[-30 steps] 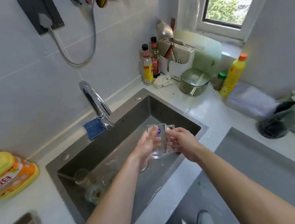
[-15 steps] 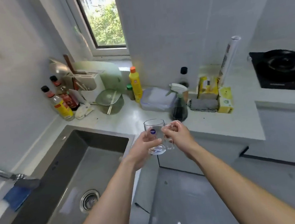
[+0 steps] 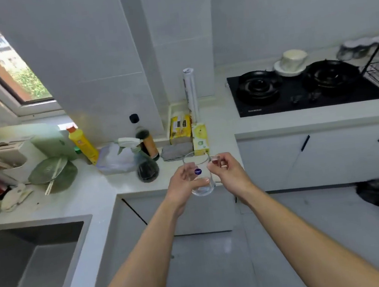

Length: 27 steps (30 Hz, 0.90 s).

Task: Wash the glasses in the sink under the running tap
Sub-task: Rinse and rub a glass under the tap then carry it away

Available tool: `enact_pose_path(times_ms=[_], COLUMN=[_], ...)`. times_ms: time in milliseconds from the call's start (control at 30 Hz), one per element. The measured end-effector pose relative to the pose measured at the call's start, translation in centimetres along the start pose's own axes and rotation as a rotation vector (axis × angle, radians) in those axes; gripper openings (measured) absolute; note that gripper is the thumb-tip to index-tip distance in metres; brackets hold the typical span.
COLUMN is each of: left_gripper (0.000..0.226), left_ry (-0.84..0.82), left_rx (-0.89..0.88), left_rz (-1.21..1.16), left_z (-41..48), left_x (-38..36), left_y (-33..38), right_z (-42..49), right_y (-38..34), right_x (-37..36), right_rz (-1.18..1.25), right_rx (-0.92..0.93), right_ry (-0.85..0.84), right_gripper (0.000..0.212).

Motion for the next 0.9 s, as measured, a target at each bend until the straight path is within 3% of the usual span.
enact_pose_path(times_ms=[133, 233, 333, 467, 567, 767, 900], left_gripper=[0.07, 0.075, 0.065, 0.07, 0.058, 0.076, 0.07], left_ry=[-0.045, -0.085, -0.143, -0.212, -0.281, -0.413, -0.5], left_rx=[-0.003, 0.021, 0.039, 0.023, -0.001, 0.017, 0.062], left_rz=[0.022, 0.034, 0.05, 0.108, 0.145, 0.178, 0.182], left_z=[0.8, 1.5, 2.6, 4.5, 6.4, 11.0, 14.1], left_x=[-5.8, -9.9, -14.2, -20.3, -25.0, -34.1, -39.9], left_y=[0.1, 0.4, 0.9, 1.4, 2.2, 4.5, 5.5], right_z=[1.4, 2.0, 2.7, 4.1, 6.0, 10.8, 14.0], right_y=[0.9, 1.4, 2.1, 3.0, 3.3, 3.1, 4.0], right_x=[5.2, 8.7, 12.0, 16.7, 20.3, 27.0, 30.9], right_rz=[0.04, 0.069, 0.032, -0.118, -0.25, -0.438, -0.565], right_rx=[-0.034, -0.057, -0.067, -0.007, 0.041, 0.086, 0.075], right_ry=[0.055, 0.091, 0.164, 0.293, 0.328, 0.387, 0.419], right_gripper=[0.024, 0.043, 0.06, 0.04, 0.028, 0.04, 0.052])
Point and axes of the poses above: each hand's wrist, its own z-axis towards the middle knuckle, its own x-axis out of the back of the hand, y = z × x, the point moved 1 cm from there along z, towards the middle knuckle, and after that the axes turned 9 degrees about y, right-handed, at the moved point
